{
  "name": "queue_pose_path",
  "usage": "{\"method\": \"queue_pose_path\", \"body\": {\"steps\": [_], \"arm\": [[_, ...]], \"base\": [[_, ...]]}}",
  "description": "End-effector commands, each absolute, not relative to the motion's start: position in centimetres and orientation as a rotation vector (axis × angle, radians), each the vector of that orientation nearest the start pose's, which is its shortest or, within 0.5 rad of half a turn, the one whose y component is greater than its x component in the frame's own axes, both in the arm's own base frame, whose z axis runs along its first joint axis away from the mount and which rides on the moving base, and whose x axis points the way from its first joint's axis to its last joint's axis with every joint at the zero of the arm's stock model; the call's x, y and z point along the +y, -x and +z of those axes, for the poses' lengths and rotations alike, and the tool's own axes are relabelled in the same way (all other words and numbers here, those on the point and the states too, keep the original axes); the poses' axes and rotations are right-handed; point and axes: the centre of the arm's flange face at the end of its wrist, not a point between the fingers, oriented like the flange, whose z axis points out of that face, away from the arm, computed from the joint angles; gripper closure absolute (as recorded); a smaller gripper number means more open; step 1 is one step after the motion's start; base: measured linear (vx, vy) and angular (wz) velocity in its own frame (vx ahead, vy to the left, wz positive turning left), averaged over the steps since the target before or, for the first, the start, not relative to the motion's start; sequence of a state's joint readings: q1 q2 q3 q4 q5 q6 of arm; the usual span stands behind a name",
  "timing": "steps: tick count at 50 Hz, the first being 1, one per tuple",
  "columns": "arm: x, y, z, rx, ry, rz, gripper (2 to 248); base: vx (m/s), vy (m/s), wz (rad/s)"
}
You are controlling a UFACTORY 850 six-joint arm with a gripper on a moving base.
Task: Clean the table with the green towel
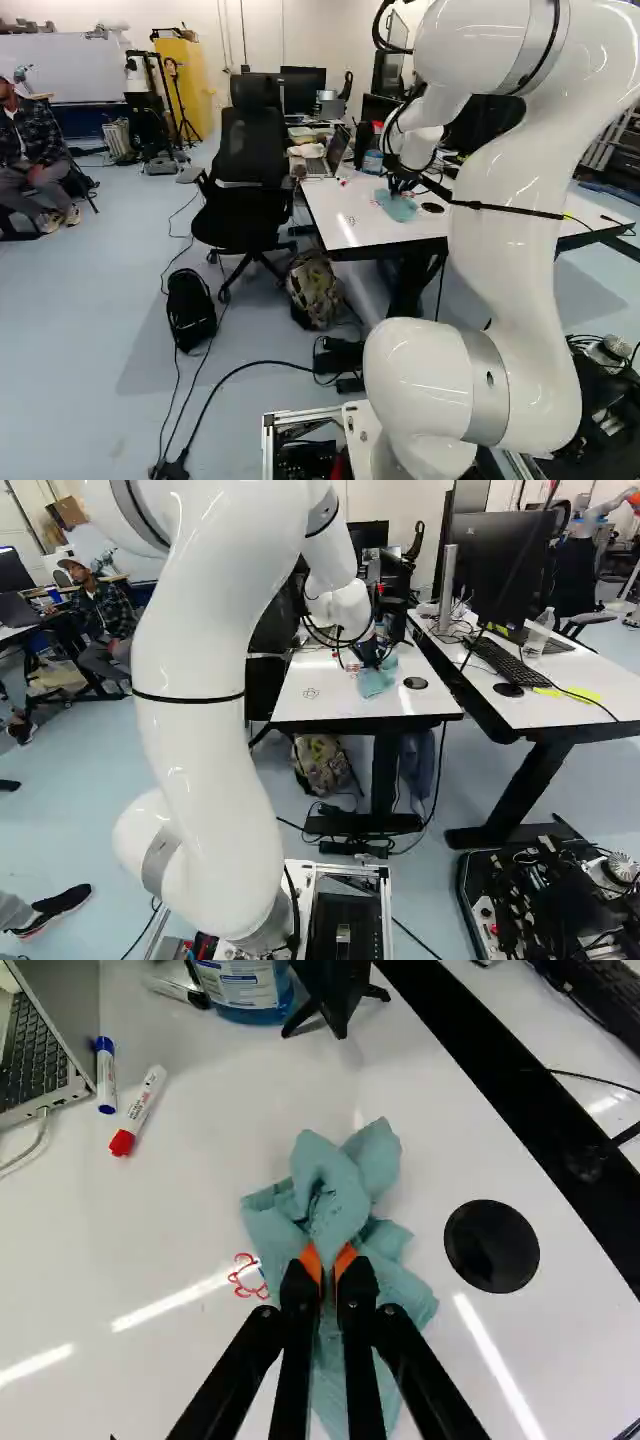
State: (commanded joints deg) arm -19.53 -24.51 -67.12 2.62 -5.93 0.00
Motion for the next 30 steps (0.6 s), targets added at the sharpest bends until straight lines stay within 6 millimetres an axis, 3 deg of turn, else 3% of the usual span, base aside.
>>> {"method": "queue_pose_path", "body": {"steps": [30], "arm": [[-20.48, -57.88, 43.14, 0.587, 3.018, -0.978, 214]], "base": [[0.0, 0.0, 0.0]]}}
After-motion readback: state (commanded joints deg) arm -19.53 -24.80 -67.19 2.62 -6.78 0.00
